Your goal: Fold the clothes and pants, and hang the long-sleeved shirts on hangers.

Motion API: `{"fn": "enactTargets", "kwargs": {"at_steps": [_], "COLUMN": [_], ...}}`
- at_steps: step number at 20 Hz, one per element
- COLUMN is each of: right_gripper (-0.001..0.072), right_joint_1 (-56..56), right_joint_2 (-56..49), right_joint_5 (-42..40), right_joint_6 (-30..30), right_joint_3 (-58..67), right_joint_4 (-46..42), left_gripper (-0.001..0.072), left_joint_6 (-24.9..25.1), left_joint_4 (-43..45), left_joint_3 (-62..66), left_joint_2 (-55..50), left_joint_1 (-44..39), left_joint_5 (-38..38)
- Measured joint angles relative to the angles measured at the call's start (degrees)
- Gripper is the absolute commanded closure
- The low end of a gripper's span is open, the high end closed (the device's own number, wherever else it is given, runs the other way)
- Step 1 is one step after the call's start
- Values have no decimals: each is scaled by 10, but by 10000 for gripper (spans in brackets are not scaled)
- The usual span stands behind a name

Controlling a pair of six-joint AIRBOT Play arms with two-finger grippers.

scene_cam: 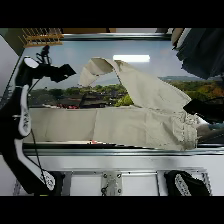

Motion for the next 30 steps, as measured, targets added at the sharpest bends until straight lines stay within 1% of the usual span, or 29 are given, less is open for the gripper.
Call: {"fn": "enactTargets", "kwargs": {"at_steps": [2,5,6,7,8,9,12,14,15,18,20,22,23,24,25,28,30], "right_gripper": [10,10,10,10,10,10,10,10,11,10,11,11,11,11,11,11,11], "right_joint_1": [0,0,0,0,0,0,0,0,0,0,0,0,0,0,0,0,0], "right_joint_2": [0,0,0,0,0,0,0,0,0,0,0,0,0,0,0,0,0], "right_joint_5": [10,17,19,19,21,22,23,23,23,23,23,23,23,23,23,23,23], "right_joint_6": [-1,-2,-2,-2,-2,-2,-2,-2,-2,-2,-2,-2,-2,-2,-2,-2,-2], "right_joint_3": [0,0,0,0,0,0,0,0,0,0,0,0,0,0,0,0,0], "right_joint_4": [2,5,5,6,6,6,6,6,6,6,7,7,7,7,7,7,7], "left_gripper": [31,33,132,364,624,705,707,707,707,707,706,702,405,-13,35,31,30], "left_joint_6": [2,6,6,6,6,6,6,6,6,4,4,3,3,3,3,-7,-48], "left_joint_4": [-8,-15,-18,-19,-19,-19,-10,41,89,277,386,464,494,516,534,566,568], "left_joint_3": [41,39,39,44,52,61,75,73,65,3,-71,-171,-225,-276,-329,-435,-461], "left_joint_2": [-65,-103,-108,-112,-115,-115,-93,-48,-15,100,177,247,278,303,327,385,415], "left_joint_1": [-14,-31,-35,-39,-42,-45,-43,-34,-30,-25,-23,-21,-19,-17,-12,13,44], "left_joint_5": [-2,38,48,54,60,63,75,84,90,104,109,111,111,110,107,105,105]}}
